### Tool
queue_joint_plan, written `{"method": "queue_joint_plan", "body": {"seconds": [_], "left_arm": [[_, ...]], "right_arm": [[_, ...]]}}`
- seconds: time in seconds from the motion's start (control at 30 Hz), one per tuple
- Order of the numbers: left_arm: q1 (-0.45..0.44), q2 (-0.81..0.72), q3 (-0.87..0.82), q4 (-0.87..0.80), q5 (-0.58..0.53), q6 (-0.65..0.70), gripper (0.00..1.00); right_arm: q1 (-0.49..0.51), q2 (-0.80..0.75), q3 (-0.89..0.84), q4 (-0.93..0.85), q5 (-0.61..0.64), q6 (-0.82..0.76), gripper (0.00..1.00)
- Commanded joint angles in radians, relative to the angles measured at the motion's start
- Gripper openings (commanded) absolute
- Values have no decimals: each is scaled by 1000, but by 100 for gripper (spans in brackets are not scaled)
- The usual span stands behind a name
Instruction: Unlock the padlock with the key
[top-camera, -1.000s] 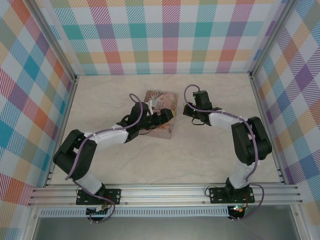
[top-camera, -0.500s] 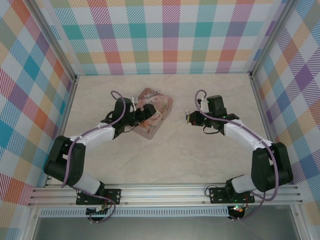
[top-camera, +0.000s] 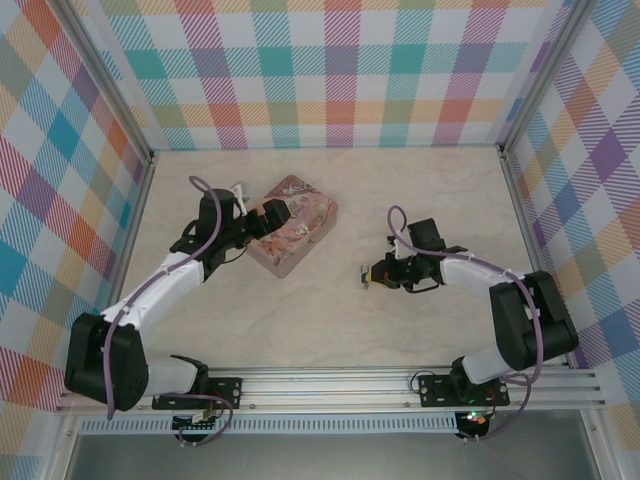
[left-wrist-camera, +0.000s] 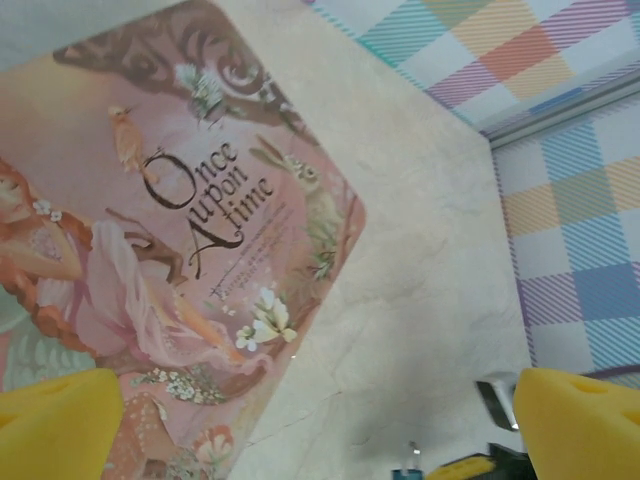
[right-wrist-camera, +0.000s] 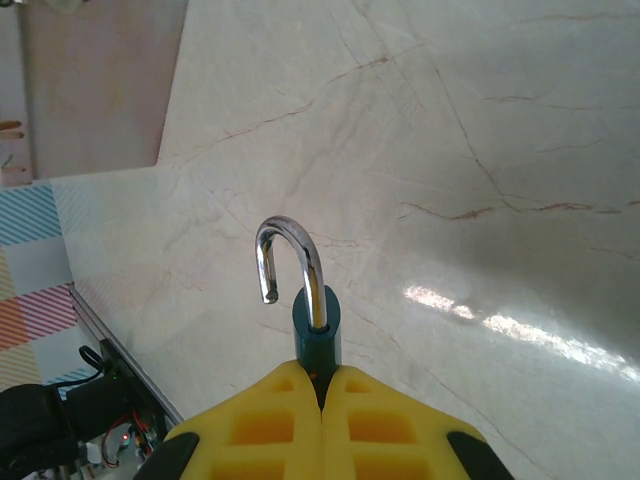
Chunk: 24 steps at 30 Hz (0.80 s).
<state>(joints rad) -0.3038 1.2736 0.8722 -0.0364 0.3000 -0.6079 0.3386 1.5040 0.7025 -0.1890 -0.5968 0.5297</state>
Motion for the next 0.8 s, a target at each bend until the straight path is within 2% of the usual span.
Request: {"method": "queue_joint_plan", "body": {"seconds": [0.0,0.27,0.43,0.6,0.77], "left_arm": [[17,-52,13,-56,-24,38,100],[19,-80,-23,-74,-29,31,100],[19,-80,-24,-73,-28,27,100],[20,-85,-12,-87,-37,34,100],[22,-106,-4,-111,-60,48,100]], "right_arm": [[13,56,32,52,-51,33,6],[20,158,65,66,-22,34,9],[20,170,63,37,17,15,20],[18,145,63,-5,71,-8,30],[15,58,56,-65,159,-29,33]]}}
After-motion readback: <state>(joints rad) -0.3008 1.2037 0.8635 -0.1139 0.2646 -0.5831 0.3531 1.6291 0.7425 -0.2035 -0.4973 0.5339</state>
